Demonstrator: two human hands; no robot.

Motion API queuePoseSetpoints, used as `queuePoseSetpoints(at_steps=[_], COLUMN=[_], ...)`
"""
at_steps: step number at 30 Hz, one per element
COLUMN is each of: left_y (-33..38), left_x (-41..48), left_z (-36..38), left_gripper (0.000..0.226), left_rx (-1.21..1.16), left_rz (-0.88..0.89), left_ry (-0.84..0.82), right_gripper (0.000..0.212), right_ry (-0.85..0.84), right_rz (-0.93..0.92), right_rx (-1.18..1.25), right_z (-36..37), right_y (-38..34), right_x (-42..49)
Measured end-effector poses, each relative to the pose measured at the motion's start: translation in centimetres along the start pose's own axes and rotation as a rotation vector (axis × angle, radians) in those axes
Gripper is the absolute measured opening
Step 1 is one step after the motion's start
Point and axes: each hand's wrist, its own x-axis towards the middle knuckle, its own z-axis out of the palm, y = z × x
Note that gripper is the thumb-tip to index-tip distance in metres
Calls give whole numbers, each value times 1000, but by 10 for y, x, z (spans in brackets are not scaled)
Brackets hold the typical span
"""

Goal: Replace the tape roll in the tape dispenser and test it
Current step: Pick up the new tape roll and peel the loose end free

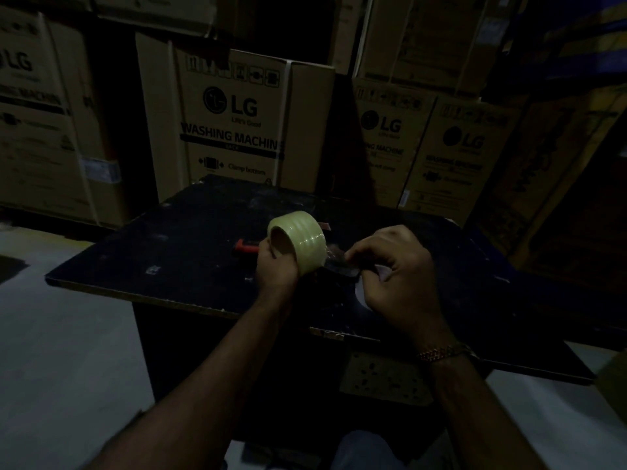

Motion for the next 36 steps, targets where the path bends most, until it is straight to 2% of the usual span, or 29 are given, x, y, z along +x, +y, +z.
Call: queuePoseSetpoints(at_steps=[6,18,24,30,32,35,36], left_y=[9,10,18,25,26,27,27], left_x=[-1,-6,-8,-14,-15,-18,-19], left_z=[8,13,10,13,13,15,16], left_gripper=[36,57,62,69,70,69,69], left_rx=[42,-22,98,161,165,122,96], left_rz=[59,23,97,159,173,140,114], left_ry=[76,126,137,145,138,133,135], right_gripper=[36,34,39,62,62,53,49], right_ry=[-28,-52,-11,193,154,6,-34], right_rz=[-52,2,184,416,557,818,841], right_rx=[-120,-84,139,336,373,534,538], right_z=[1,7,13,21,28,44,47], right_y=[-2,8,7,12,23,36,38], right_x=[-6,-14,-19,-20,-22,-24,-24])
